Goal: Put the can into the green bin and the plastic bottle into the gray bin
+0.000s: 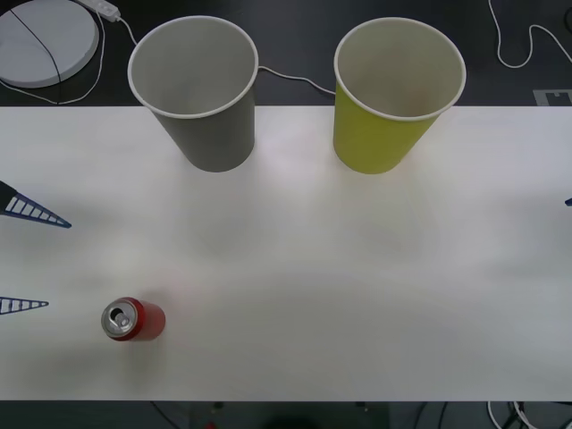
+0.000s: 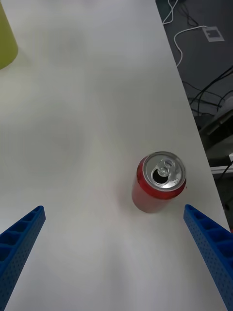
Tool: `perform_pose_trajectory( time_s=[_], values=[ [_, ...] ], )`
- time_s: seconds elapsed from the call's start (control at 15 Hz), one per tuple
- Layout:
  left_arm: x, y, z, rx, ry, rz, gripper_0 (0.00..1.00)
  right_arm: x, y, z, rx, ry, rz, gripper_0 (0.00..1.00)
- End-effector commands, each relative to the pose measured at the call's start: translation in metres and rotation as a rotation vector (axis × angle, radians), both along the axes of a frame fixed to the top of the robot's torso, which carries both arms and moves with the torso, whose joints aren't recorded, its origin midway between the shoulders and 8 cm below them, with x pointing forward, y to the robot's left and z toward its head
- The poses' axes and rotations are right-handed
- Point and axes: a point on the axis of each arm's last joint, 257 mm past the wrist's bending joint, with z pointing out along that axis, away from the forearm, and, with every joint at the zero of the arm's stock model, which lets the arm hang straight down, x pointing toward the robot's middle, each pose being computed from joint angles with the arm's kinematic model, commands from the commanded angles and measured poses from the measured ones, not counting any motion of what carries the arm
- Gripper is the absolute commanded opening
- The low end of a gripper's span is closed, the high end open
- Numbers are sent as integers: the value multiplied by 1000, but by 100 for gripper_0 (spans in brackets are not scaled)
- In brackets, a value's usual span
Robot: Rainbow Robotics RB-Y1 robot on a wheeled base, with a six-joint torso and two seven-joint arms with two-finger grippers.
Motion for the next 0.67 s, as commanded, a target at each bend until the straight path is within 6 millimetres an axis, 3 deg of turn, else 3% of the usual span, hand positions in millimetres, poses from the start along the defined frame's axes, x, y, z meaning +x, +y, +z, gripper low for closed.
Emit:
perform_pose_trajectory(
  time_s=[0.07,0.67],
  values=[
    [-5,9,-17,-25,-7,-20,100,0,0,0,0,0,0,100],
    [-24,24,-79,-136,8,-51,100,0,0,0,0,0,0,100]
  ],
)
